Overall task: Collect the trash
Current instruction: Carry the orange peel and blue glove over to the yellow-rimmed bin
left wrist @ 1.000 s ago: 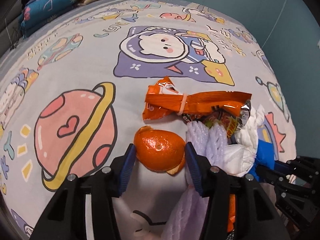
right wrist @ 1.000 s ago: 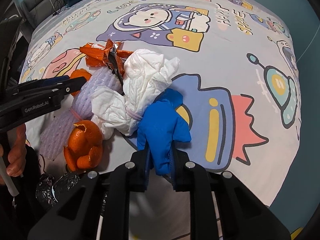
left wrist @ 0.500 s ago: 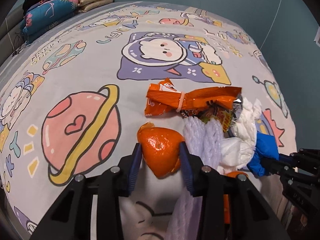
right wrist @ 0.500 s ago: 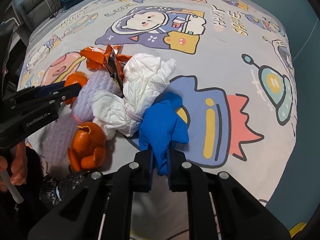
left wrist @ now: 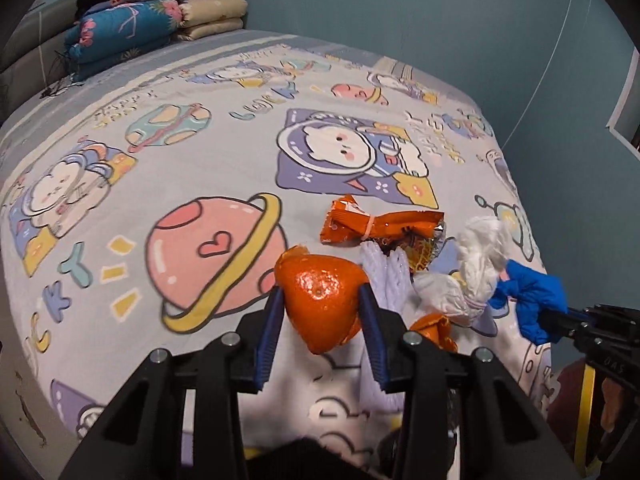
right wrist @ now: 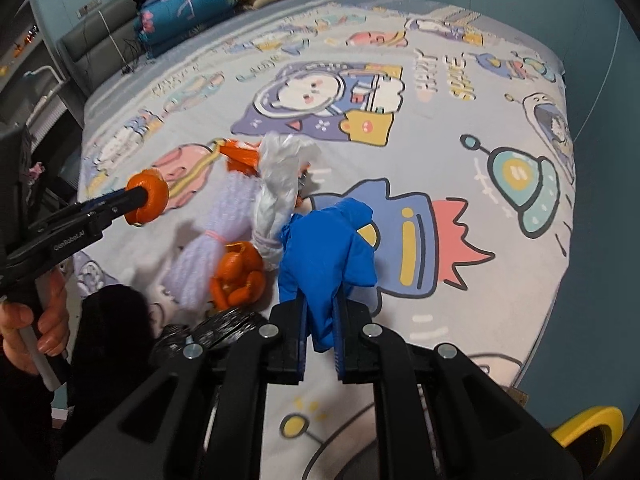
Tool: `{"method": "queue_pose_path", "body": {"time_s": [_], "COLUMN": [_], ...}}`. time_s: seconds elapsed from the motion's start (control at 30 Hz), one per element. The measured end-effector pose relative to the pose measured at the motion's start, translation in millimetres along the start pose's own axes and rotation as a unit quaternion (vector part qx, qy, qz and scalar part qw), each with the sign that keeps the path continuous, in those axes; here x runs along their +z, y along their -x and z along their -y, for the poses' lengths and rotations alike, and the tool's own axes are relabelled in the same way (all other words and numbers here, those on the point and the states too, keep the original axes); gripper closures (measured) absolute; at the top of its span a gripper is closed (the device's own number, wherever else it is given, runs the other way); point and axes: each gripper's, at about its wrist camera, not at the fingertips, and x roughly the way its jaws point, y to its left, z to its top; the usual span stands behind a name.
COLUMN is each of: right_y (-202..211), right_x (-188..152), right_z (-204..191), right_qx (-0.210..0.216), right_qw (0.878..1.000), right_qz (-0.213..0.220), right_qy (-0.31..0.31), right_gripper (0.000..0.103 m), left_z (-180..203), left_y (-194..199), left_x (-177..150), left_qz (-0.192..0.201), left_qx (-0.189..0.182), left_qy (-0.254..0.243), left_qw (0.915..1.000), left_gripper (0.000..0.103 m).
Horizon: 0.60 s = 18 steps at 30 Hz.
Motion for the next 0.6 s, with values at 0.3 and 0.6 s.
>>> {"method": "queue_pose_path", "body": {"time_s": [0.3,0.6], "right_y": [54,103], "right_x": [-14,-42], "right_z": [0,10], "right_qx": [0.011,0.035], "right_qw": [0.999,0.996], "right_qz": [0.045,0.076], "right_qy": [-0.009,-0.026], "right_gripper": [0.094,0.094], "left_z": [-8,10], "left_y": [47,89], "left_x": [-14,-31], "left_qz": [0.033,0.060], "left_qx": [-0.002,-0.010], "left_qy": [0.010,-0.003], "left_qw": [0.9994,0.9981], "left_gripper": [0.067,0.067]}}
